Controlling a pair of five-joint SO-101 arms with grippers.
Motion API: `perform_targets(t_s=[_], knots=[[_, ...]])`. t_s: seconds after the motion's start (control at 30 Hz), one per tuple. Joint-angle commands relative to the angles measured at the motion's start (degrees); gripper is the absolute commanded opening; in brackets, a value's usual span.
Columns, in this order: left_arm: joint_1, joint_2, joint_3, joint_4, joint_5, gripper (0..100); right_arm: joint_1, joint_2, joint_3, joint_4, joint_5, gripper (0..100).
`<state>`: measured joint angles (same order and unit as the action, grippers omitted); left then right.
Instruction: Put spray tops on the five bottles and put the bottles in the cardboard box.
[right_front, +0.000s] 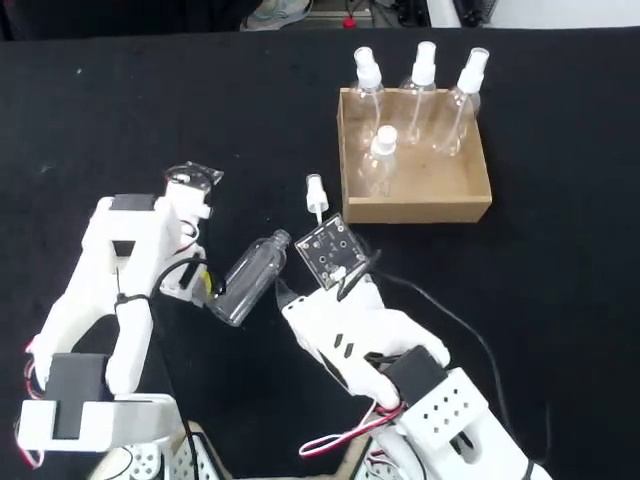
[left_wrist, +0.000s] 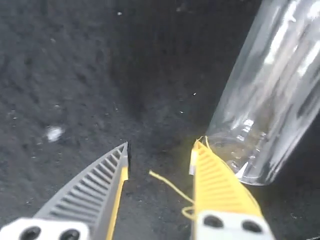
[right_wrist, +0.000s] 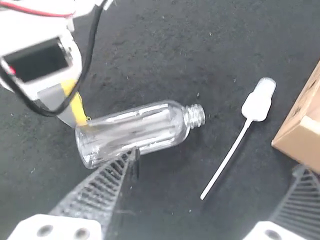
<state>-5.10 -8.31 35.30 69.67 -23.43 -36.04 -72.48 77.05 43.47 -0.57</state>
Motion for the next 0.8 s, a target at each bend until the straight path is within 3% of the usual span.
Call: perform_targets(t_s=[0.0,0.13,0.33,0.57,0.77], knots=[[-0.31,-6.24,3.82,0.09,0.79,19,-0.18,0.57,0.22,-3.78,-0.53,42.0],[-2.86,-19.96,11.30,-0.09,1.05,19,-0.35,0.57,-1.36,-3.78,-2.29,42.0],[-7.52,-44.40,23.78,-5.01,9.85,19,-0.44,3.12,-6.46,-2.46,-2.29,42.0],[-14.02,-66.37,36.79,-13.63,20.13,19,-2.90,20.44,-17.10,-5.10,-4.40,42.0],[-18.51,-80.09,46.81,-17.93,22.86,19,-9.67,37.67,-29.14,-5.36,-12.66,42.0]])
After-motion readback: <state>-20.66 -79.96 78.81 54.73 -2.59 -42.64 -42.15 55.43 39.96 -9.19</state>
